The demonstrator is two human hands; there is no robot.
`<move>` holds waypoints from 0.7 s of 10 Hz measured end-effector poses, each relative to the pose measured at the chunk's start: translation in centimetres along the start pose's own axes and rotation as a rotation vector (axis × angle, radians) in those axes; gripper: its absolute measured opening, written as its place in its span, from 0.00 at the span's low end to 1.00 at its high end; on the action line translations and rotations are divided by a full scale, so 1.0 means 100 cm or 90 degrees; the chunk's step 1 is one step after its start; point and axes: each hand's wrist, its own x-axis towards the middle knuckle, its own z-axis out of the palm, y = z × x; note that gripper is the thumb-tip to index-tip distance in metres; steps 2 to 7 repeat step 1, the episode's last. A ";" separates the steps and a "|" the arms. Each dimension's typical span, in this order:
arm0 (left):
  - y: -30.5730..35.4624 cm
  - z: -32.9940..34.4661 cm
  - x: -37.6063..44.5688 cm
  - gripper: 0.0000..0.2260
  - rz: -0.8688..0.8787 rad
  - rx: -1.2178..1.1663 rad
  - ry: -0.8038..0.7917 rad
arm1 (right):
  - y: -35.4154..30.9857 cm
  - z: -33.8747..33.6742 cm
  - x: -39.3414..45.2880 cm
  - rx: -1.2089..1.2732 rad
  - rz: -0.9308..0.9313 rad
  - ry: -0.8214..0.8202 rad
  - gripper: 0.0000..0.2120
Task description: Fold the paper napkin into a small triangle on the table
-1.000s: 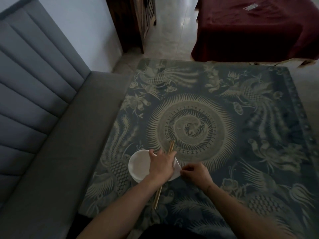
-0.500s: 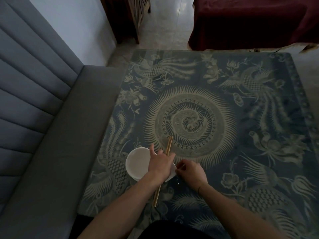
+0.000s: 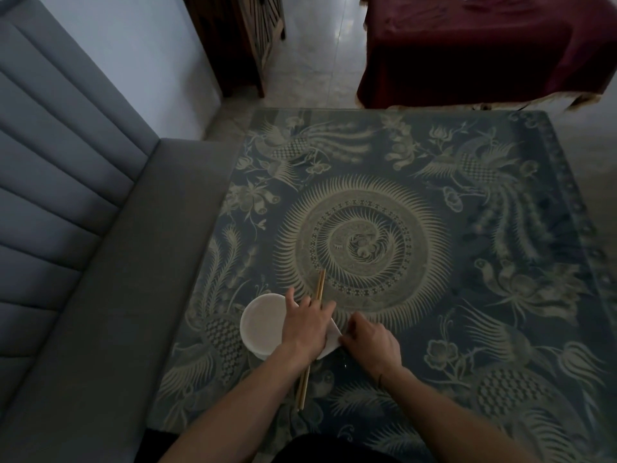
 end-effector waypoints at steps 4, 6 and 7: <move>-0.007 0.005 0.001 0.22 -0.005 -0.053 0.044 | 0.004 -0.007 0.000 0.023 -0.003 0.034 0.08; -0.007 0.005 0.001 0.22 -0.005 -0.053 0.044 | 0.004 -0.007 0.000 0.023 -0.003 0.034 0.08; -0.007 0.005 0.001 0.22 -0.005 -0.053 0.044 | 0.004 -0.007 0.000 0.023 -0.003 0.034 0.08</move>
